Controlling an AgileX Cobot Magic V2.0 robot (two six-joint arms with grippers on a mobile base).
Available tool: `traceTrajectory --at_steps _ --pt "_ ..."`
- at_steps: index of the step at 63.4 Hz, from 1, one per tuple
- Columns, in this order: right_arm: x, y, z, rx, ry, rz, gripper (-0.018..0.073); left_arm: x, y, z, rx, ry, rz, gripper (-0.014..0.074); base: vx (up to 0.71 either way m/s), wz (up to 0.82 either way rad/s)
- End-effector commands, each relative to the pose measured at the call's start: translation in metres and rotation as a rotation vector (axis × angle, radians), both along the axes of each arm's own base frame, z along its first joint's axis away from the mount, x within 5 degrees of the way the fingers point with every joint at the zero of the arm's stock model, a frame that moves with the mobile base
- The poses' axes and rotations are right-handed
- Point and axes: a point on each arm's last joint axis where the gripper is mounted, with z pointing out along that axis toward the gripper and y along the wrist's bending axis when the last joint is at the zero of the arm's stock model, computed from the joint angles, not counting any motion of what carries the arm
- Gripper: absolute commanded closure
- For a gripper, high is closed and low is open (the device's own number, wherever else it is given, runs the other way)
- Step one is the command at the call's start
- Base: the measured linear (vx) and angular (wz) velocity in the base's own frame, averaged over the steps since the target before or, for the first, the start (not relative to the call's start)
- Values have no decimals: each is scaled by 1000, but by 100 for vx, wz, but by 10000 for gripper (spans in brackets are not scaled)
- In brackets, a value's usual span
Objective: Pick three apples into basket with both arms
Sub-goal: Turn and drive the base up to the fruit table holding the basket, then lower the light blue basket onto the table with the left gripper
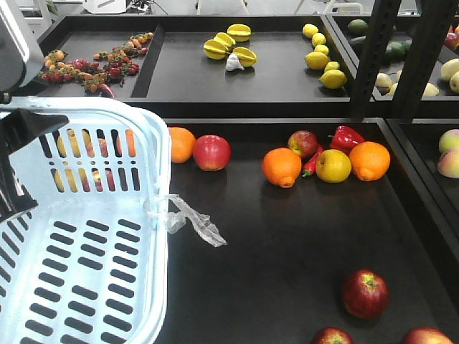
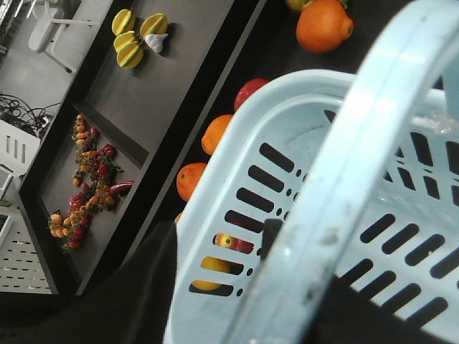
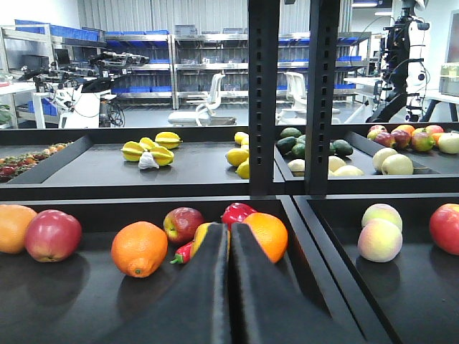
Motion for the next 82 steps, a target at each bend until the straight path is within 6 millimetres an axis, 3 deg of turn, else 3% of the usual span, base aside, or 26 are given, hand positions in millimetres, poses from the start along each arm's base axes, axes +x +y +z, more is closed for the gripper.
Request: traceTrajectory --at_steps 1,28,41,49,70,82 --pt "-1 0 3 -13 -68 -4 568 -3 2 19 -60 -103 -17 603 0 0" --pt "-1 0 3 -13 -68 -4 568 -3 1 19 -64 -103 -20 603 0 0" --pt "-1 0 3 -13 -68 -4 568 2 -17 10 -156 -29 -79 603 0 0" --pt "-1 0 3 -13 -68 -4 568 10 -32 -7 -200 -29 -130 603 0 0" --pt "-1 0 3 -13 -68 -4 568 35 -67 -82 -278 -26 -211 603 0 0" --pt "-1 0 3 -13 -68 -4 568 63 -79 -116 -320 7 -182 603 0 0"
